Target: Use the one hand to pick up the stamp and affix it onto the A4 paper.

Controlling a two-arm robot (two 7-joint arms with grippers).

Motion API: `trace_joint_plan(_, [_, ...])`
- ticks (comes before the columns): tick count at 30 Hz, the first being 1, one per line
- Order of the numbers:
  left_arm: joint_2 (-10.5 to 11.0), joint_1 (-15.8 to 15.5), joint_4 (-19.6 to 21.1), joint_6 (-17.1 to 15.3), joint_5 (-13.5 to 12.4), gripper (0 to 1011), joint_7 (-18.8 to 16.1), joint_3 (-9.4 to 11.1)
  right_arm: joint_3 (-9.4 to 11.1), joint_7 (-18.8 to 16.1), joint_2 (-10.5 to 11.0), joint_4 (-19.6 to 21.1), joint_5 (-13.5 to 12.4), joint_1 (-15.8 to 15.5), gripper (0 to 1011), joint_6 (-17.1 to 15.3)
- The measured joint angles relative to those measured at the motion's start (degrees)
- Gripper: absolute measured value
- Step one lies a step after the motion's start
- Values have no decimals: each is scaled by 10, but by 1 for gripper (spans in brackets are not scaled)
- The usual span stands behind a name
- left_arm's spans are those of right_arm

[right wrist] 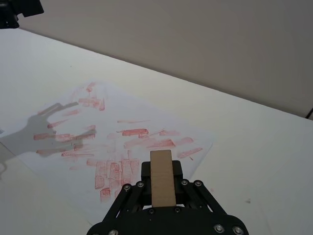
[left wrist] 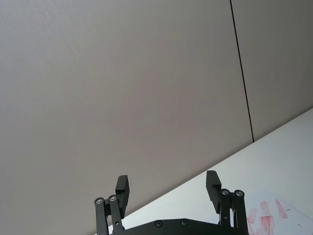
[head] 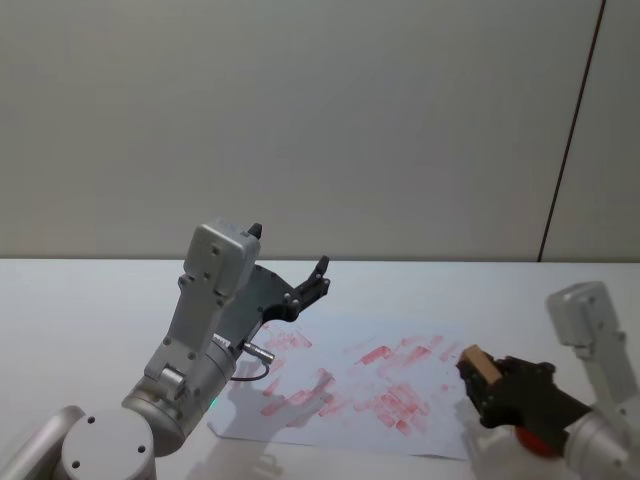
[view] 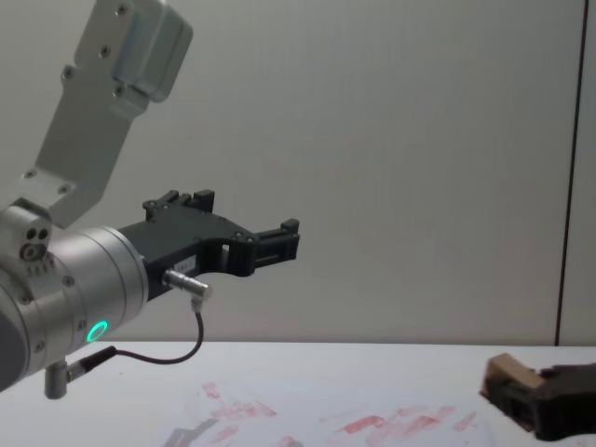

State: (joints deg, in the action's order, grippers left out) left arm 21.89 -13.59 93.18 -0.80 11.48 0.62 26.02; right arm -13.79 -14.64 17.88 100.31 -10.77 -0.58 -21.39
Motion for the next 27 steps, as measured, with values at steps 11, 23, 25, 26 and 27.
trace_joint_plan(11, [0, 0, 0, 0, 0, 1003, 0, 0, -26, -37, -33, -54, 63, 48, 220, -11])
trace_joint_plan(23, [0, 0, 0, 0, 0, 1003, 0, 0, -48, -43, -65, -96, 82, 76, 220, -30])
trace_joint_plan(25, [0, 0, 0, 0, 0, 1003, 0, 0, -50, -40, -69, -99, 82, 77, 220, -33])
trace_joint_plan(26, [0, 0, 0, 0, 0, 1002, 0, 0, -51, -39, -70, -101, 82, 77, 220, -34])
trace_joint_plan(27, [0, 0, 0, 0, 0, 1002, 0, 0, -52, -38, -71, -101, 82, 77, 220, -35])
